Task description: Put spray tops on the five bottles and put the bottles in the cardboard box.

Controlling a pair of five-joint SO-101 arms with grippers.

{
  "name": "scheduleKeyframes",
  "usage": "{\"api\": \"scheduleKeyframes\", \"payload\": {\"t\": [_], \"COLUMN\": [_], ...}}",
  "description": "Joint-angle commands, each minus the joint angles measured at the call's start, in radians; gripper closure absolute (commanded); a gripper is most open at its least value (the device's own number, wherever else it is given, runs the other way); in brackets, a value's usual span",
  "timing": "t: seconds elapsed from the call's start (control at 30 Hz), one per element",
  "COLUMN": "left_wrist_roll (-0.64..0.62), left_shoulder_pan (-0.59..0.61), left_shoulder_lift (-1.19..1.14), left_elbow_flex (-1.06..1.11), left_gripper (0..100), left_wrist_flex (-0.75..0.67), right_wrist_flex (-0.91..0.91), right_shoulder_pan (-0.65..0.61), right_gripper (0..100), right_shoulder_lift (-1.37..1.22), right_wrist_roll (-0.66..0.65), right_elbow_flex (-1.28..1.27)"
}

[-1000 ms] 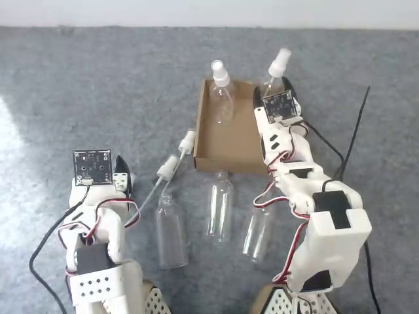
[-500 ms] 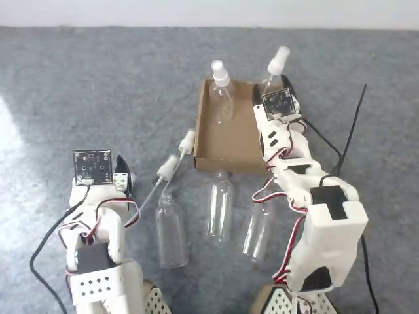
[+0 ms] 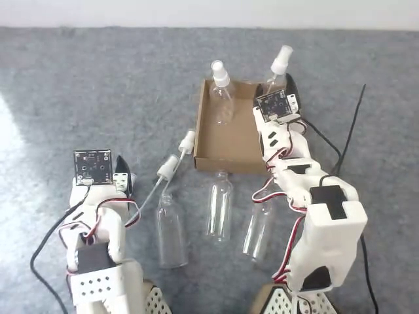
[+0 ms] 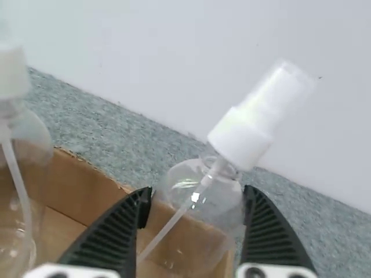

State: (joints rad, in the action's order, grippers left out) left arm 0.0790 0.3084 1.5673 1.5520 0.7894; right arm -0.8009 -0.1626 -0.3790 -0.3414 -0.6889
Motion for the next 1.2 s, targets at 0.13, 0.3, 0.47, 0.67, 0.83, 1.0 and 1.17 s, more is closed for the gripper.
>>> {"api": "scheduleKeyframes", "payload": {"t": [0.13, 0.3, 0.47, 0.67, 0.83, 1.0, 1.17], "left_wrist_roll": [0.008, 0.008, 0.008, 0.008, 0.008, 0.008, 0.008], "left_shoulder_pan": [-0.002, -0.002, -0.002, 0.000, 0.000, 0.000, 0.000], "left_shoulder_lift": [0.012, 0.012, 0.012, 0.012, 0.012, 0.012, 0.012], "left_elbow_flex": [-0.007, -0.007, -0.007, -0.007, -0.007, -0.007, -0.007], "left_gripper": [89, 89, 89, 89, 89, 89, 89], "left_wrist_flex": [-0.029, -0.029, -0.029, -0.029, -0.029, -0.029, -0.029], "right_wrist_flex": [-0.015, -0.012, -0.012, -0.012, -0.019, -0.012, -0.012], "right_shoulder_pan": [-0.007, -0.021, -0.019, -0.016, -0.015, -0.015, -0.019], "right_gripper": [82.0, 77.2, 76.8, 76.8, 76.8, 76.8, 76.8], "right_shoulder_lift": [0.015, 0.015, 0.015, 0.015, 0.018, 0.088, 0.136], "right_wrist_roll": [-0.025, -0.028, -0.028, -0.028, -0.028, -0.025, -0.023], "right_elbow_flex": [0.026, 0.026, 0.026, 0.020, 0.000, -0.038, -0.074]}}
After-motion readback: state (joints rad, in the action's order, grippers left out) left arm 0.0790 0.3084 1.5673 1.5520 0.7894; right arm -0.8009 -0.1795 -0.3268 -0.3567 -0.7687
